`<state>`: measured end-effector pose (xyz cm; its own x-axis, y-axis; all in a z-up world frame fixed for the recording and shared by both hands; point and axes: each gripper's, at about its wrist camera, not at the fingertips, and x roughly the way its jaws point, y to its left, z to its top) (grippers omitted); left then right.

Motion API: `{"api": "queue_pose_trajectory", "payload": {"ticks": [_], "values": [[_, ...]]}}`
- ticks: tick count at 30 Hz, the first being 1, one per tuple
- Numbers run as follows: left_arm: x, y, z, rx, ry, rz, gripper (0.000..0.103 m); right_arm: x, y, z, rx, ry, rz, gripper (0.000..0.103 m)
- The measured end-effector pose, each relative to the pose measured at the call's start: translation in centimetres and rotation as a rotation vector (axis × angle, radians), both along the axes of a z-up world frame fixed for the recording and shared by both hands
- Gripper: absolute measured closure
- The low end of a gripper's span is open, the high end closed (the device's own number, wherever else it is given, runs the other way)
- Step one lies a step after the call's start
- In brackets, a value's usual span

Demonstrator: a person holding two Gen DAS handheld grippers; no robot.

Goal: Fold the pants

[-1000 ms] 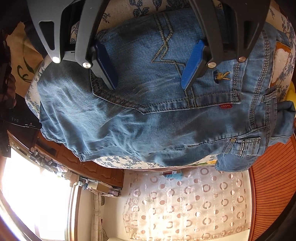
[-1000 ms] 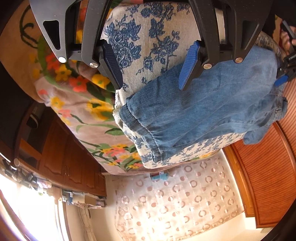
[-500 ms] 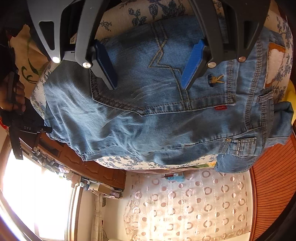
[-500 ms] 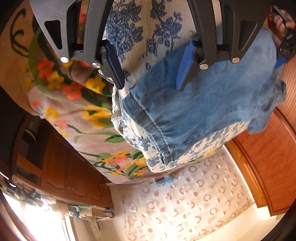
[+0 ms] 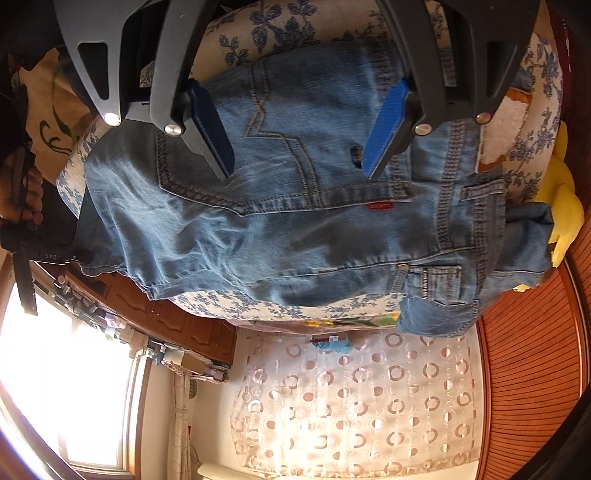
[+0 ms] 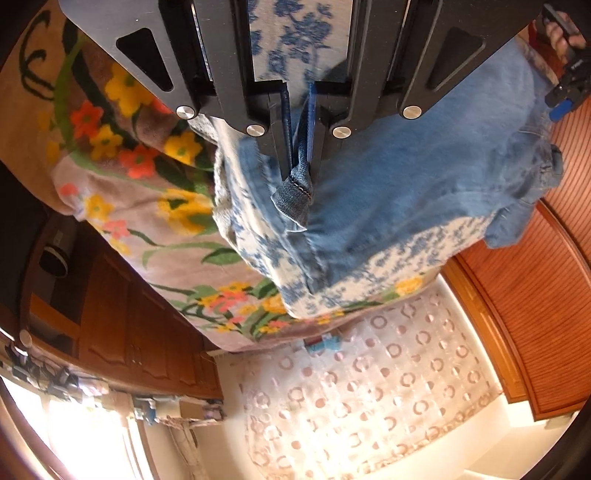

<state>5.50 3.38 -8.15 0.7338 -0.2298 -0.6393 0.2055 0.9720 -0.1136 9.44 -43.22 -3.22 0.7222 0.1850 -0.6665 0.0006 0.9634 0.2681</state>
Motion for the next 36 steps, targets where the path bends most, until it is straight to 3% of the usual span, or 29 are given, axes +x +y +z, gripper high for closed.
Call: {"api": "queue_pose_trajectory", "payload": {"ticks": [10, 19, 23, 27, 31, 36], "values": [[-0.6, 3.2, 0.6, -0.008, -0.022, 0.063, 0.031, 0.8, 7.2, 3.7, -0.008, -0.083, 0.162, 0.101], [-1.0, 5.9, 1.2, -0.005, -0.040, 0.117, 0.031, 1.6, 19.3, 6.9, 0.005, -0.147, 0.426, 0.102], [-1.3, 7.2, 1.4, -0.014, -0.043, 0.149, 0.031, 0.1, 24.8, 7.5, 0.014, -0.168, 0.567, 0.102], [-1.4, 8.2, 1.1, -0.019, -0.038, 0.165, 0.031, -1.5, 28.4, 5.9, 0.009, -0.128, 0.671, 0.102], [-1.3, 8.0, 0.9, -0.018, -0.032, 0.161, 0.031, -2.1, 29.0, 3.4, -0.021, -0.056, 0.707, 0.100], [-0.5, 6.5, 0.8, -0.015, -0.025, 0.126, 0.031, -2.5, 27.9, 2.1, -0.061, -0.045, 0.701, 0.084]]}}
